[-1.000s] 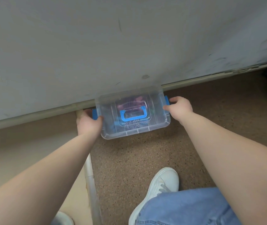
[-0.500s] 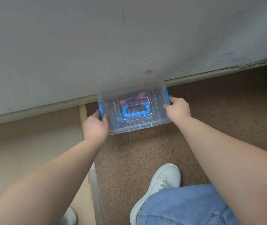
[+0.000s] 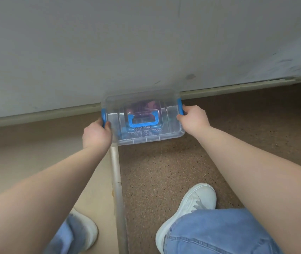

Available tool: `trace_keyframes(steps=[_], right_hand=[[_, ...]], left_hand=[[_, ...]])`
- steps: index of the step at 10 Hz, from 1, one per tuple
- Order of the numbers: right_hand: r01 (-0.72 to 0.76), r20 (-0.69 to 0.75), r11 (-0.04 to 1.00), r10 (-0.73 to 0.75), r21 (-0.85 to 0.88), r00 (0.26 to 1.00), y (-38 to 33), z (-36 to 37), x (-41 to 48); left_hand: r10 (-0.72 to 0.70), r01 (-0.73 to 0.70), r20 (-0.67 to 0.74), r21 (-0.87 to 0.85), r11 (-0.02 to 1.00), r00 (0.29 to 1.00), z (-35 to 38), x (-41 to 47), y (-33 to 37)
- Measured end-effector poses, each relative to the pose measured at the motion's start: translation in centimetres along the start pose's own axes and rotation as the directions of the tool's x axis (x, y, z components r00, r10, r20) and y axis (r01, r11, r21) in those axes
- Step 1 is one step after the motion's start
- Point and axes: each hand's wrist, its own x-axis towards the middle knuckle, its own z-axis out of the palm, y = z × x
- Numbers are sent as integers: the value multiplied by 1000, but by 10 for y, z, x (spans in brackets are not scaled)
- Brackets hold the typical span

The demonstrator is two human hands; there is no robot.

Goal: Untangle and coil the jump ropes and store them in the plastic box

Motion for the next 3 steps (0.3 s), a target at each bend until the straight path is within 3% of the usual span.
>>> trace_keyframes(steps=[2,3], right_hand=[[45,51,982,-36,-183,998,1,6,-16],[78,-21,964,-87,-253,996,-7,8,-27]], left_hand=[[61,-55,128,-54,997,990,-16,-10,-10],[110,-102,128,-69,992,986,-25,-25,-9]])
